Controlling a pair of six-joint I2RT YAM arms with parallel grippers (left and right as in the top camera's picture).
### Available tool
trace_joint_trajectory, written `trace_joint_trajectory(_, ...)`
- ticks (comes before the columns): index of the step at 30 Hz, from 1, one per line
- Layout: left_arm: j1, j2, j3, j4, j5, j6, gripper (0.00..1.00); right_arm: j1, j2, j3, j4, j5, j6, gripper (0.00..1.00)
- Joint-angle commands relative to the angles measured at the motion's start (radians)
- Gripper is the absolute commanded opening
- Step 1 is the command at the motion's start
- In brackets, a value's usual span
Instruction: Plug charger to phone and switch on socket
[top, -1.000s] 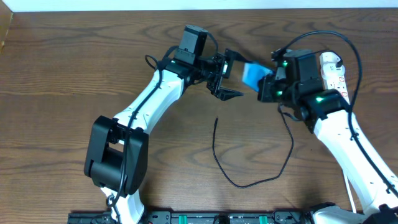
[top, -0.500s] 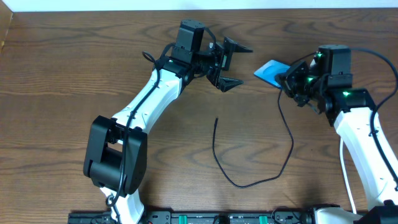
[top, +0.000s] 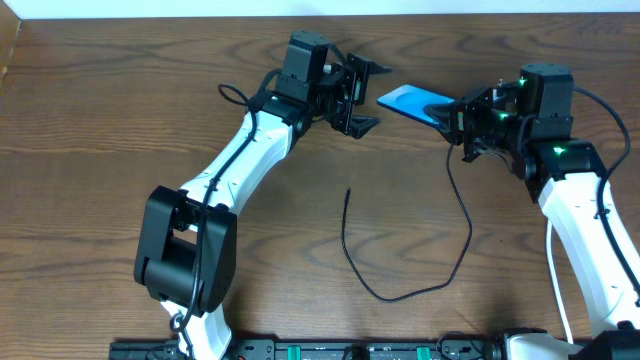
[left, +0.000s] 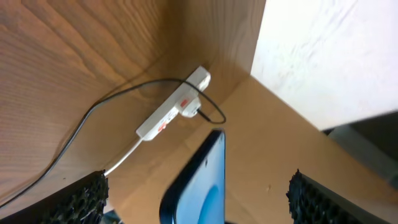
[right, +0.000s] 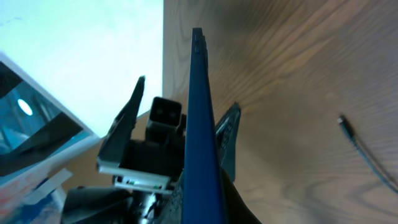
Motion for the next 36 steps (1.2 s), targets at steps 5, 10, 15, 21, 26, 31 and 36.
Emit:
trace_joint_trajectory(5,-0.026,-0.029,0.006,0.010,-0.084,-0.131,0.91,0.032,-0.002,0.015,0.012,-0.058,0.153,0.01)
trace_joint_trajectory(10,-0.047,-0.029,0.006,0.018,-0.084,-0.134,0.91,0.055,-0.002,0.015,0.029,-0.045,0.187,0.01)
trace_joint_trajectory(15,-0.058,-0.029,0.006,0.018,-0.083,-0.134,0.90,0.058,-0.002,0.015,0.031,-0.043,0.197,0.01)
trace_joint_trajectory(21,-0.064,-0.029,0.006,0.018,-0.083,-0.134,0.77,0.063,-0.002,0.015,0.030,-0.043,0.213,0.01)
trace_joint_trajectory(26,-0.069,-0.029,0.006,0.018,-0.083,-0.134,0.70,0.065,-0.002,0.015,0.030,-0.043,0.240,0.01)
trace_joint_trajectory(31,-0.075,-0.029,0.006,0.017,-0.083,-0.133,0.68,0.076,-0.002,0.015,0.029,-0.043,0.289,0.01)
trace_joint_trajectory(36,-0.076,-0.029,0.006,0.017,-0.083,-0.133,0.57,0.076,-0.002,0.015,0.029,-0.043,0.307,0.02)
